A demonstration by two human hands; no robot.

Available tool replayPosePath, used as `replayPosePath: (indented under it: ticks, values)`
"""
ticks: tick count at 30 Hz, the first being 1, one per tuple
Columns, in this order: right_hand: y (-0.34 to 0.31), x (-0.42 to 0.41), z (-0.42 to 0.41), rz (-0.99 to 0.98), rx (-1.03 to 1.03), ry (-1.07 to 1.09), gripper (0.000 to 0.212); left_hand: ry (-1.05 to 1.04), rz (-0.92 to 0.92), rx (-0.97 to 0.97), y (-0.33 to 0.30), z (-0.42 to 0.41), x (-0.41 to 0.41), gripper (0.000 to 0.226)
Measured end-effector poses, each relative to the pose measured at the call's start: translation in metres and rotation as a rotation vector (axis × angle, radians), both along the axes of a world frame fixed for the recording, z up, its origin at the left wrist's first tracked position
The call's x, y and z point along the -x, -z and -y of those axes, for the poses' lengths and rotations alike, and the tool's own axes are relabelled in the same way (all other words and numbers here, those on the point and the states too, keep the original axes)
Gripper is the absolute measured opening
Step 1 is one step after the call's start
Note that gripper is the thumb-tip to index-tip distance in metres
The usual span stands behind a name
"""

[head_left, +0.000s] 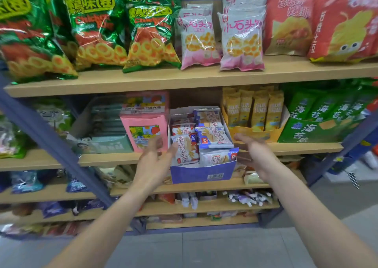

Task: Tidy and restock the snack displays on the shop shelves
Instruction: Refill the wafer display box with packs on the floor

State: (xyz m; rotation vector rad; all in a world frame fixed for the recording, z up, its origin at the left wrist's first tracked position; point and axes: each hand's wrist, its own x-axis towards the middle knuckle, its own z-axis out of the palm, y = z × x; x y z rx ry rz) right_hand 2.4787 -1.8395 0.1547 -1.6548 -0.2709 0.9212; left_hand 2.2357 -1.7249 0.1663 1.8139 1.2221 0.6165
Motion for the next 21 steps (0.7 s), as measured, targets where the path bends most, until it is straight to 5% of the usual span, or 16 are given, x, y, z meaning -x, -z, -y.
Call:
replayPosePath:
  ticks: [3, 6, 13, 21]
  values:
    - [0.001, 0.028, 0.046, 0.147, -0.099, -0.077, 0.059, -0.024, 0.027, 0.011, 0.005, 0.025, 0.020, 0.096]
    - [0.012, 0.055, 0.066, 0.319, -0.080, -0.215, 0.081, 0.043, 0.017, 0.140, 0.025, 0.039, 0.024, 0.096]
    - [0.041, 0.053, 0.025, 0.588, 0.010, -0.017, 0.051, -0.142, -0.045, -0.039, 0.053, 0.010, 0.007, 0.027]
    - [0.041, 0.032, -0.032, 0.749, 0.201, 0.065, 0.041, -0.140, -0.314, -0.140, 0.056, -0.029, -0.028, 0.048]
